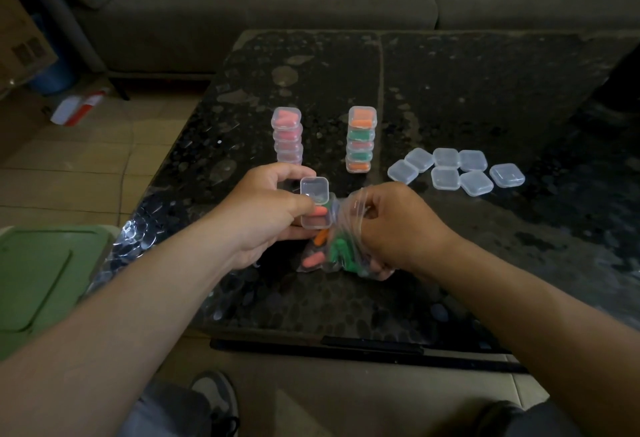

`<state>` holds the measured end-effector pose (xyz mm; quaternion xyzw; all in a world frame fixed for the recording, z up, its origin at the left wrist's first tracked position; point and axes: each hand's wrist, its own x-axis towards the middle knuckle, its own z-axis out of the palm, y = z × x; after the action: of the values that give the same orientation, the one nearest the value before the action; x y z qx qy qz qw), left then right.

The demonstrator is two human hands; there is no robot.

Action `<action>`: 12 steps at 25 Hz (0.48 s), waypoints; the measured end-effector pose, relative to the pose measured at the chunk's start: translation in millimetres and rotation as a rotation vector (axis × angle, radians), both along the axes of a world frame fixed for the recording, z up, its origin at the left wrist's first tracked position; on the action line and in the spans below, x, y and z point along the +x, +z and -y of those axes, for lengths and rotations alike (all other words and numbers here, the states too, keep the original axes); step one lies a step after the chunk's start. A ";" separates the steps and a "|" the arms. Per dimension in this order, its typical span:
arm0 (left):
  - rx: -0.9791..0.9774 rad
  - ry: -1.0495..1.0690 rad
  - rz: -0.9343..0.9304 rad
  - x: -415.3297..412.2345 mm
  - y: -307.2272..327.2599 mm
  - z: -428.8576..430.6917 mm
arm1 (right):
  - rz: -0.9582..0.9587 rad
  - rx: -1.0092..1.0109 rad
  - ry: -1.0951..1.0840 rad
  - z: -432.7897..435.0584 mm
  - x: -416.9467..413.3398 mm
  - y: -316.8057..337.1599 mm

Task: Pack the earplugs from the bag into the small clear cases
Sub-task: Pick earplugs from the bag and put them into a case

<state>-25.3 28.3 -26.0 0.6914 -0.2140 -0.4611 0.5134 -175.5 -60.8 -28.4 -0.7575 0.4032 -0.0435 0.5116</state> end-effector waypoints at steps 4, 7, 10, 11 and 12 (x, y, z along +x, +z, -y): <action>0.001 -0.011 0.025 -1.4 0.2 -0.1 | -0.024 -0.115 0.063 2.6 -0.9 -1.9; -0.005 -0.016 0.033 -2.1 0.6 -0.3 | -0.049 -0.184 0.131 5.5 -2.1 -1.3; 0.005 -0.032 0.051 -2.3 0.6 -1.3 | -0.077 -0.250 0.162 6.2 -0.4 -2.9; 0.009 -0.035 0.056 -2.4 0.7 -1.3 | -0.082 -0.264 0.161 5.7 0.4 -3.7; 0.011 -0.037 0.060 -2.6 0.9 -1.3 | -0.082 -0.281 0.161 4.9 1.0 -4.3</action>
<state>-27.9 29.5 -25.1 0.7038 -0.2393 -0.4508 0.4942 -174.5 -65.7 -32.7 -0.8525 0.3519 -0.0274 0.3855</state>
